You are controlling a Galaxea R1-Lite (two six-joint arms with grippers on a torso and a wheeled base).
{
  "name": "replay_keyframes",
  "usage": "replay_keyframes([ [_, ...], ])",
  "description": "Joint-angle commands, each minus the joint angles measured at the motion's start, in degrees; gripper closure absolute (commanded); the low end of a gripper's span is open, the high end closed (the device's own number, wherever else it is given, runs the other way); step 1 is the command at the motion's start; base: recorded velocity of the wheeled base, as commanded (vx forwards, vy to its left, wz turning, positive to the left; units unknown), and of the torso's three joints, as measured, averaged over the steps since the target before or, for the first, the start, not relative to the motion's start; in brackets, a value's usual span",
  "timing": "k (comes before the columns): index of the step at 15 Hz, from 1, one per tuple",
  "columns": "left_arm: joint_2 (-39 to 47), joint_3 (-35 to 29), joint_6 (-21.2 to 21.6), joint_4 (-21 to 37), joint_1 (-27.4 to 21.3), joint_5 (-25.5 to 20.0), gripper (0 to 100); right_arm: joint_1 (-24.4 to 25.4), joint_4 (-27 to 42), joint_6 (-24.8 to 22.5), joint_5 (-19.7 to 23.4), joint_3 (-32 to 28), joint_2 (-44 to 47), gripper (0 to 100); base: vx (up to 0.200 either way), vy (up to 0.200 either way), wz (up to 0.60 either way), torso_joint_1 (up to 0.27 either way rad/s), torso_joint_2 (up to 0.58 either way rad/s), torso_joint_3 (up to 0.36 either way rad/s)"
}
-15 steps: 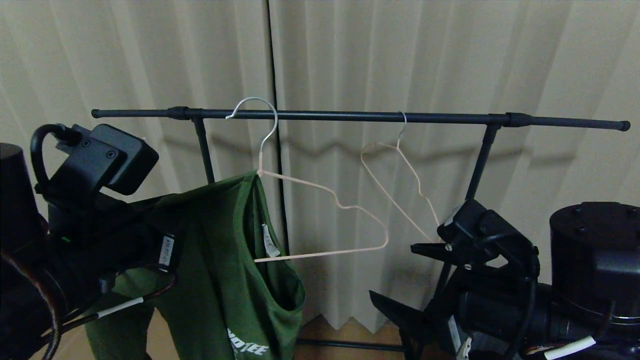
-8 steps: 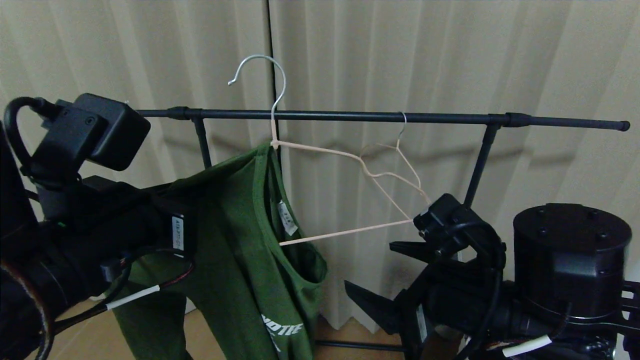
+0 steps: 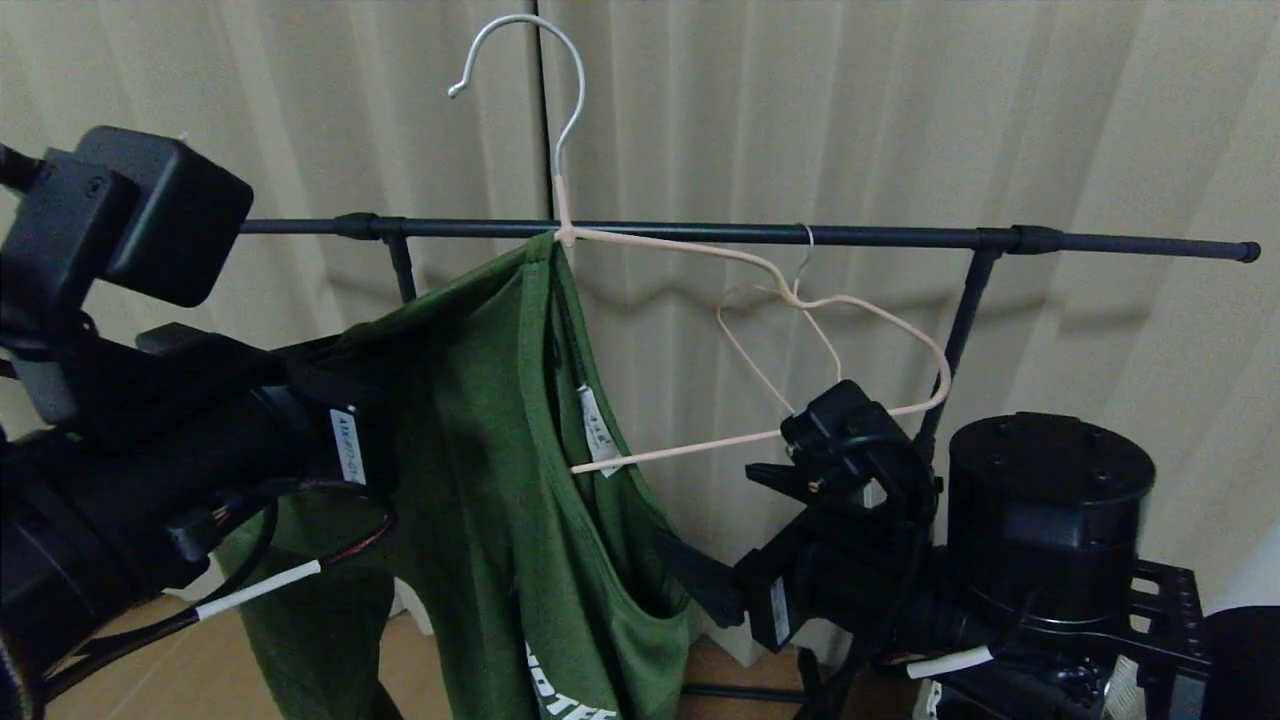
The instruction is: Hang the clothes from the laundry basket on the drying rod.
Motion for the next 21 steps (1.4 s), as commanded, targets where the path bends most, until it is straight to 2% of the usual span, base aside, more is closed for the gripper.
replay_keyframes([
  [1, -1.3, 0.0, 0.0, 0.0, -1.6, 0.0, 100, 0.0, -0.3, 0.0, 0.0, -0.1, 1.9, 0, 0.0, 0.0, 0.0, 0.0, 0.0, 0.0],
  [6, -1.8, -0.3, 0.1, 0.0, -0.4, 0.1, 100, -0.6, -0.1, 0.0, -3.0, 3.5, 0.3, 0, 0.0, 0.0, 0.0, 0.0, 0.0, 0.0],
  [9, -1.6, 0.5, 1.5, 0.1, 2.6, 0.1, 100, -5.2, 0.2, -0.4, -3.2, 7.1, -4.3, 0, 0.0, 0.0, 0.0, 0.0, 0.0, 0.0],
  [12, -2.2, 3.6, 6.3, 0.0, 6.2, 0.2, 100, -14.3, 0.4, -0.6, -3.0, 8.0, -7.5, 0, 0.0, 0.0, 0.0, 0.0, 0.0, 0.0],
  [14, -2.6, 5.1, 8.2, 0.0, 6.9, 0.2, 100, -17.9, 0.4, -1.2, -2.5, 6.9, -8.3, 0, 0.0, 0.0, 0.0, 0.0, 0.0, 0.0],
  [18, -2.6, 8.2, 12.3, -0.4, 11.0, 0.2, 100, -19.4, 0.5, -1.9, -2.4, 5.1, -8.3, 0, 0.0, 0.0, 0.0, 0.0, 0.0, 0.0],
  [20, -2.6, 10.0, 14.0, -1.7, 12.0, 0.2, 100, -19.4, 0.5, -1.9, -2.3, 5.0, -8.4, 0, 0.0, 0.0, 0.0, 0.0, 0.0, 0.0],
  [21, -2.3, 12.4, 16.2, -3.8, 12.5, 0.2, 100, -19.3, 0.7, -2.6, -2.0, 4.5, -8.8, 0, 0.0, 0.0, 0.0, 0.0, 0.0, 0.0],
])
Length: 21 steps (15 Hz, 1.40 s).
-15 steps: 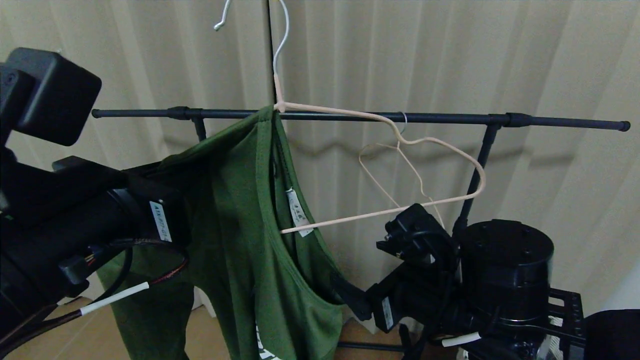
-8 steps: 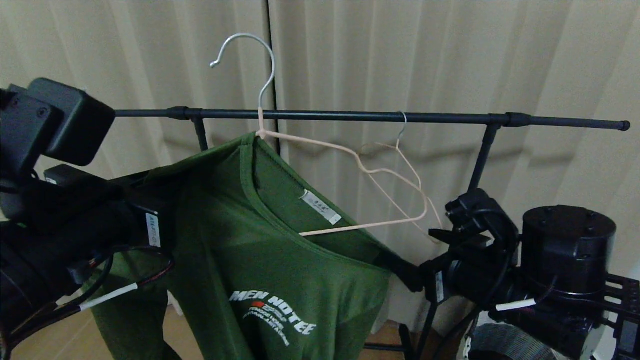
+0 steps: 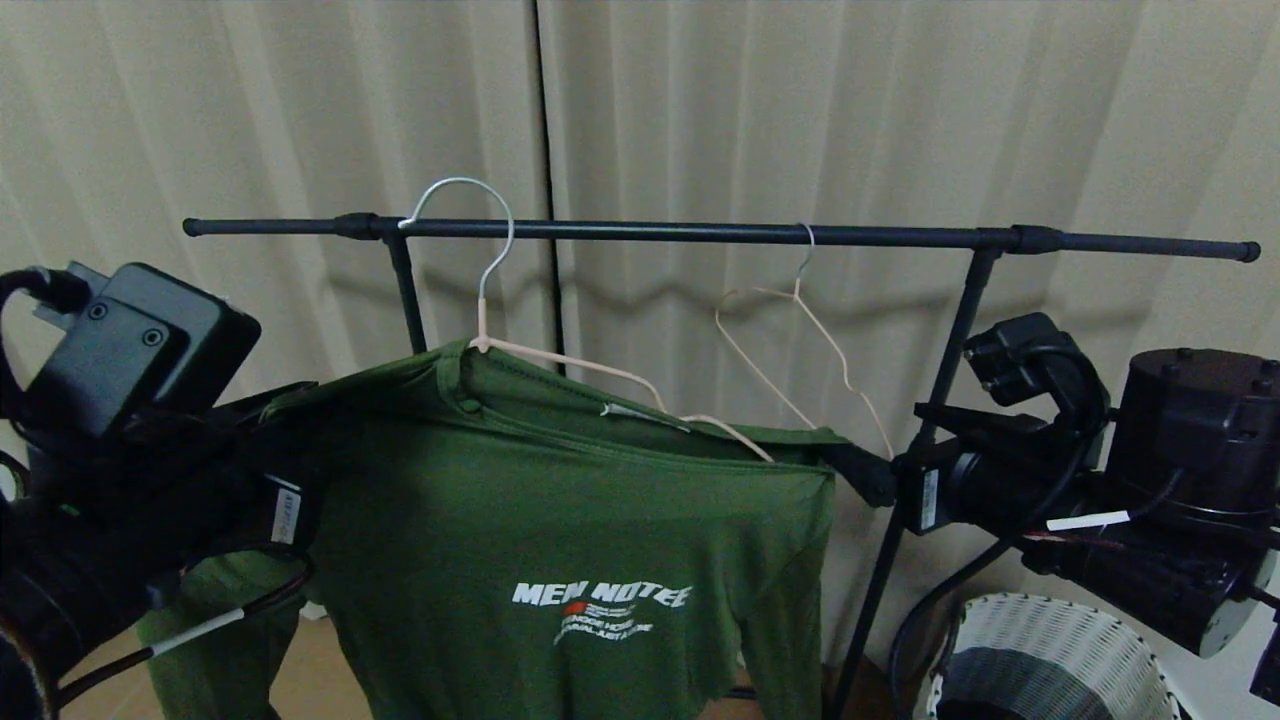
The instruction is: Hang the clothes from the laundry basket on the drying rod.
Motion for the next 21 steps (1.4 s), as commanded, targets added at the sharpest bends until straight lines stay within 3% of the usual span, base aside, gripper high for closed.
replay_keyframes([
  [1, 0.3, 3.1, 1.3, -2.2, 0.7, 0.1, 100, 0.1, 0.7, -0.7, 0.0, -0.8, -0.7, 0, 0.0, 0.0, 0.0, 0.0, 0.0, 0.0],
  [4, 1.4, 3.6, 1.3, -3.9, 0.7, 0.2, 100, 3.4, 6.6, -1.8, 1.3, -4.8, -2.8, 0, 0.0, 0.0, 0.0, 0.0, 0.0, 0.0],
  [7, 1.8, 3.4, 1.0, -4.8, 0.6, 0.3, 100, 8.2, 16.8, -2.0, 1.6, -8.8, -4.0, 0, 0.0, 0.0, 0.0, 0.0, 0.0, 0.0],
  [9, 2.4, 3.7, 0.9, -6.7, 0.6, 0.7, 100, 10.6, 21.7, -5.1, 1.5, -10.0, -4.1, 0, 0.0, 0.0, 0.0, 0.0, 0.0, 0.0],
  [13, 2.6, 3.8, 0.2, -6.9, 0.6, 1.2, 100, 11.7, 23.6, -10.4, 1.6, -11.2, -4.8, 0, 0.0, 0.0, 0.0, 0.0, 0.0, 0.0],
  [16, 2.6, 3.9, -3.1, -6.8, -1.1, 1.2, 100, 15.6, 24.5, -10.4, 1.6, -14.6, -4.4, 0, 0.0, 0.0, 0.0, 0.0, 0.0, 0.0],
  [21, 3.4, 4.7, -12.5, -6.8, -7.3, 1.1, 100, 19.7, 24.3, -10.7, -0.2, -22.3, 1.1, 0, 0.0, 0.0, 0.0, 0.0, 0.0, 0.0],
])
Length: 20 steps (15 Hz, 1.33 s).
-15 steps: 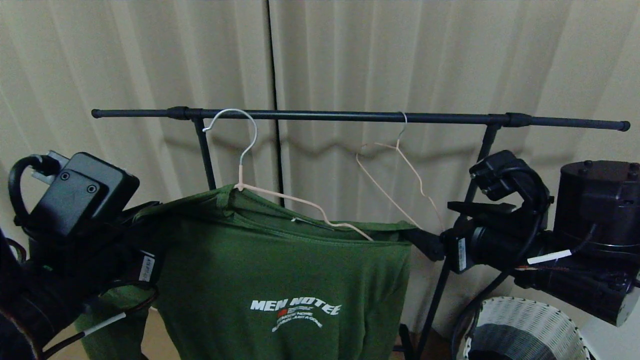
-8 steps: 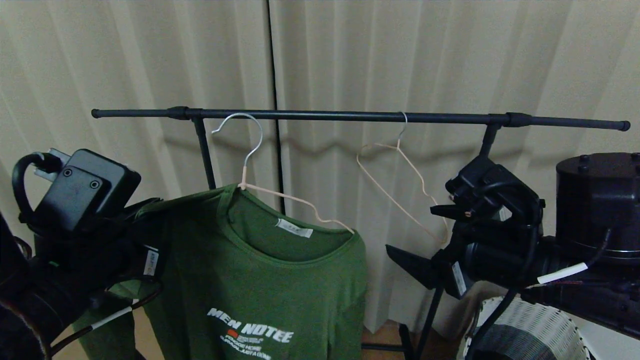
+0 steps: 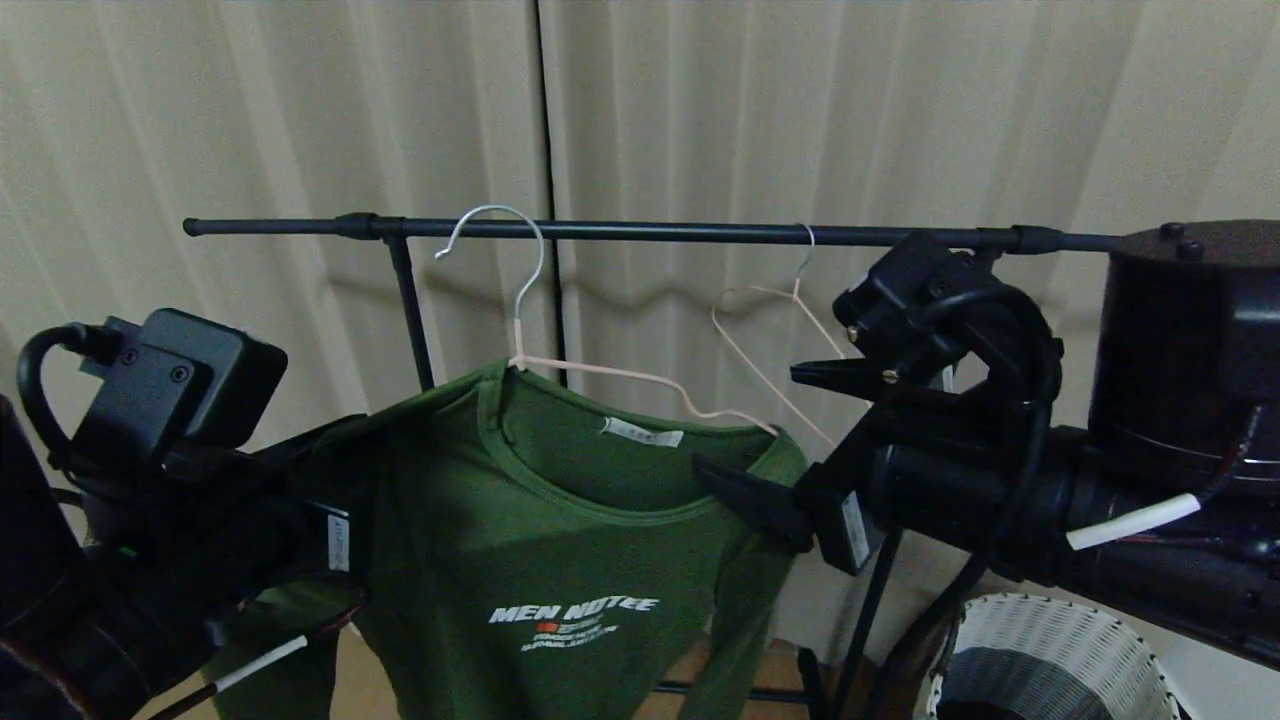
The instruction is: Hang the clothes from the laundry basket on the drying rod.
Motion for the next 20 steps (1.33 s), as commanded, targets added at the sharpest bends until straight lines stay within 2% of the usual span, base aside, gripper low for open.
replay_keyframes([
  [1, 0.2, 1.2, -0.6, -0.1, -2.6, 0.0, 100, 0.7, 0.0, -1.0, -1.2, -2.6, 3.3, 0, 0.0, 0.0, 0.0, 0.0, 0.0, 0.0],
  [5, 0.0, 1.8, -0.7, -0.1, -4.6, 0.0, 100, 0.8, -0.1, -2.6, -2.8, -4.4, 5.3, 0, 0.0, 0.0, 0.0, 0.0, 0.0, 0.0],
  [7, 0.2, 2.7, -0.3, -3.0, -6.1, 0.0, 100, 0.7, 0.0, -4.8, -5.5, -4.9, 6.5, 0, 0.0, 0.0, 0.0, 0.0, 0.0, 0.0],
  [11, 0.2, 3.8, -0.1, -4.6, -6.2, -0.1, 100, 0.2, 0.0, -7.3, -6.3, -4.9, 6.7, 0, 0.0, 0.0, 0.0, 0.0, 0.0, 0.0],
  [17, 0.3, 4.5, 0.2, -6.8, -6.2, -0.2, 100, -1.3, -0.1, -7.3, -6.3, -4.8, 7.7, 0, 0.0, 0.0, 0.0, 0.0, 0.0, 0.0],
  [18, 0.3, 4.5, 0.5, -6.8, -6.2, -0.2, 100, -1.3, -0.1, -7.4, -6.2, -5.0, 7.8, 100, 0.0, 0.0, 0.0, 0.0, 0.0, 0.0],
  [20, 0.4, 4.5, 0.6, -6.8, -6.2, -0.3, 100, -1.2, -0.1, -7.4, -6.2, -5.0, 7.8, 100, 0.0, 0.0, 0.0, 0.0, 0.0, 0.0],
])
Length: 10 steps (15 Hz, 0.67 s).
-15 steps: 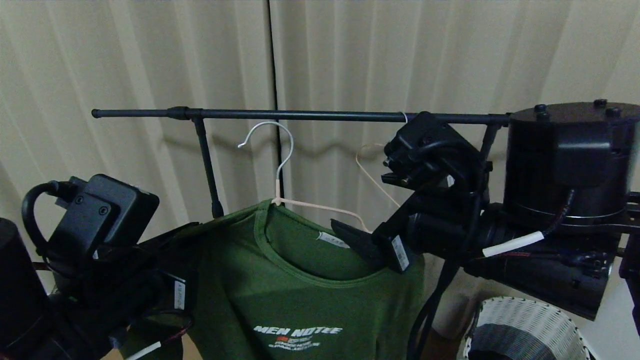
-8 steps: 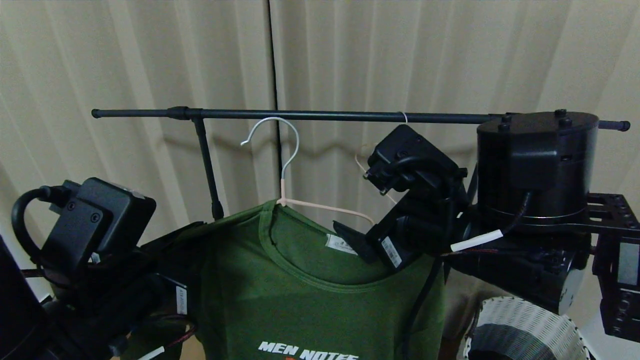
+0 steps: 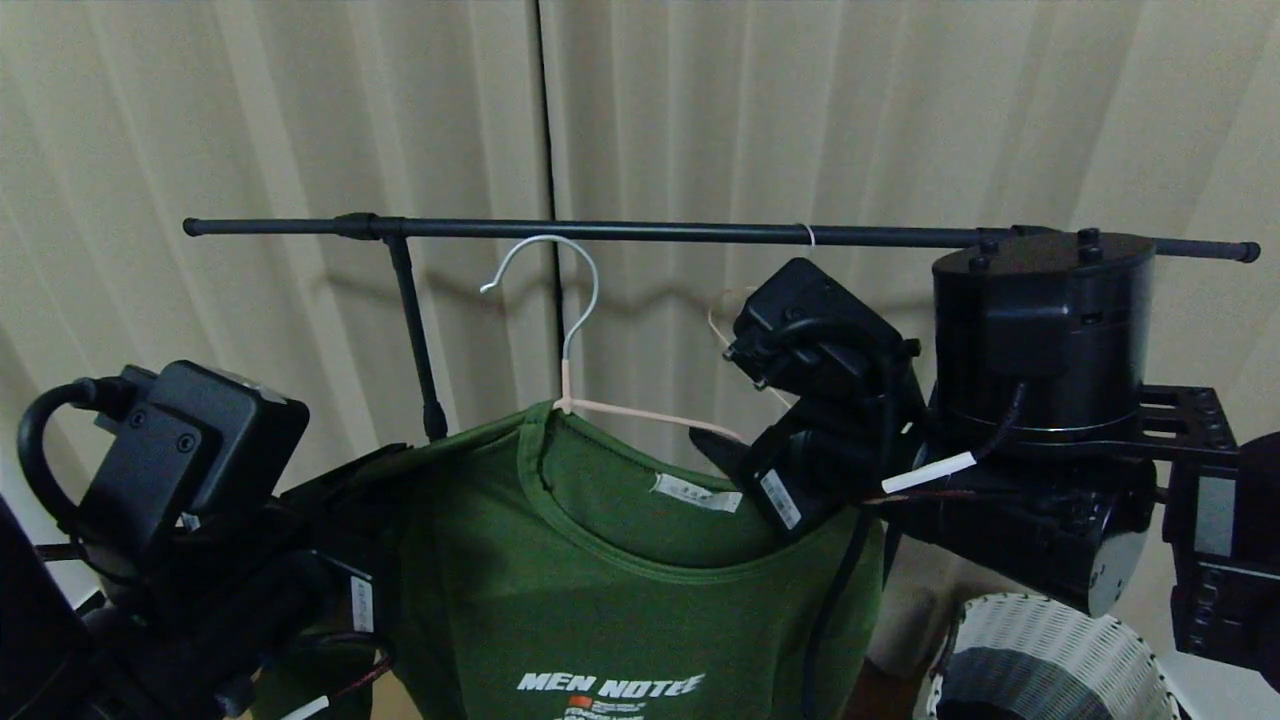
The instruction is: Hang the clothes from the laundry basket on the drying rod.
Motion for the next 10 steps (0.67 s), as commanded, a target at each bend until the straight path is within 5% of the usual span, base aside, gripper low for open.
replay_keyframes([
  [1, 0.1, 0.0, 0.0, 0.0, -0.1, 0.1, 100, 0.1, 0.0, -0.1, 0.0, 0.1, 0.1, 100, 0.0, 0.0, 0.0, 0.0, 0.0, 0.0],
  [8, 1.3, -0.6, 0.5, -0.5, -0.5, 0.1, 100, 0.2, 0.0, 0.1, 0.0, 0.8, -0.9, 100, 0.0, 0.0, 0.0, 0.0, 0.0, 0.0],
  [9, 1.1, -0.4, 1.7, -0.9, -0.5, 0.1, 0, 0.2, 0.0, 0.1, 0.0, 1.1, -2.0, 100, 0.0, 0.0, 0.0, 0.0, 0.0, 0.0],
  [10, 1.1, -0.8, 1.7, -0.9, -0.6, 0.0, 0, 0.1, 0.0, 0.2, -0.1, 1.7, -2.7, 100, 0.0, 0.0, 0.0, 0.0, 0.0, 0.0],
])
